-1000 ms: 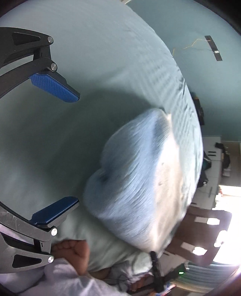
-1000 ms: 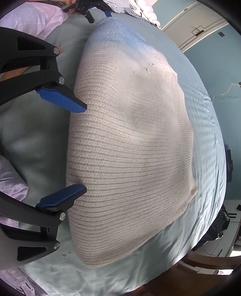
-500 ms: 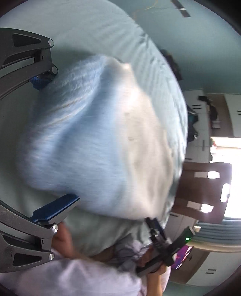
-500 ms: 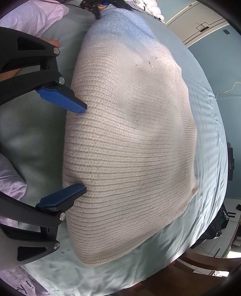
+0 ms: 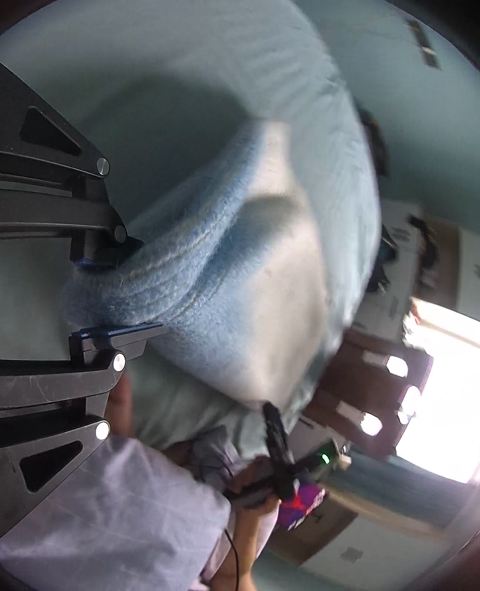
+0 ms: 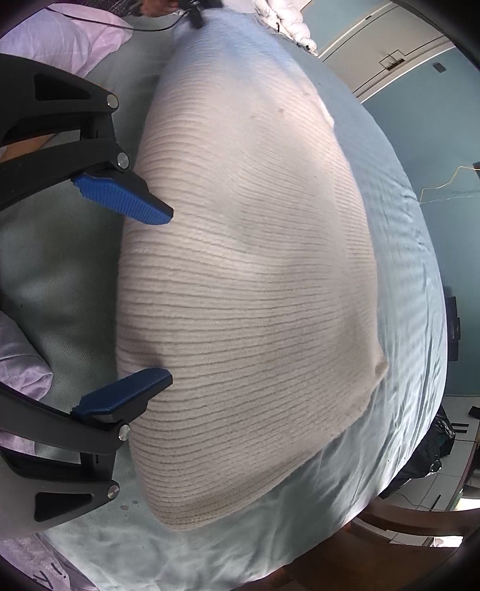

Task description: Fold small clothes

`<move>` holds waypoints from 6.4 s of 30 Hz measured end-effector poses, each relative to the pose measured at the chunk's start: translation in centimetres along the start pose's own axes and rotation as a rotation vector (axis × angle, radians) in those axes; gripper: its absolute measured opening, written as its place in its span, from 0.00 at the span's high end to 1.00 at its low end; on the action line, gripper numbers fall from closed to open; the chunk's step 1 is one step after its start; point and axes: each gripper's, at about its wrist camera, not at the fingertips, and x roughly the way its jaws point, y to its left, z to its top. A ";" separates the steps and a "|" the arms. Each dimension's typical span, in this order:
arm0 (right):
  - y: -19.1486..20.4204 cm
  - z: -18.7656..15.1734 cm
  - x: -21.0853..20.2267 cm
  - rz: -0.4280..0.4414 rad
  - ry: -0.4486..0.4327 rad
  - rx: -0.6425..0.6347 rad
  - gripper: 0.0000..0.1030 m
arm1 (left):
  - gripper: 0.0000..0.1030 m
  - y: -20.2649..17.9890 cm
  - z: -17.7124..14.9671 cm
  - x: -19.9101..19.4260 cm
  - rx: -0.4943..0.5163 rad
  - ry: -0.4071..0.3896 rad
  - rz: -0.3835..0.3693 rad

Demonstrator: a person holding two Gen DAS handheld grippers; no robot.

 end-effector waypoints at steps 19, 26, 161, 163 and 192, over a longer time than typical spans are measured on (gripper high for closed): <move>-2.3 -0.4 -0.4 0.042 0.024 0.142 0.25 | 0.00 -1.6 0.2 -11.5 -0.510 -0.183 0.435; -1.8 -0.5 -0.7 0.026 0.018 0.118 0.25 | 0.00 4.5 6.7 -5.9 -0.429 -0.048 0.358; -15.4 -6.4 -4.6 0.449 -0.001 0.884 0.76 | 0.66 -7.3 -9.6 -9.4 -1.309 -0.148 0.082; -15.4 -7.0 -5.5 0.453 0.017 0.880 0.76 | 0.66 -8.7 -10.0 -9.9 -1.289 -0.131 0.082; -13.0 13.9 2.5 0.194 -0.094 0.499 0.21 | 0.01 1.2 5.3 -9.1 -0.972 -0.076 0.574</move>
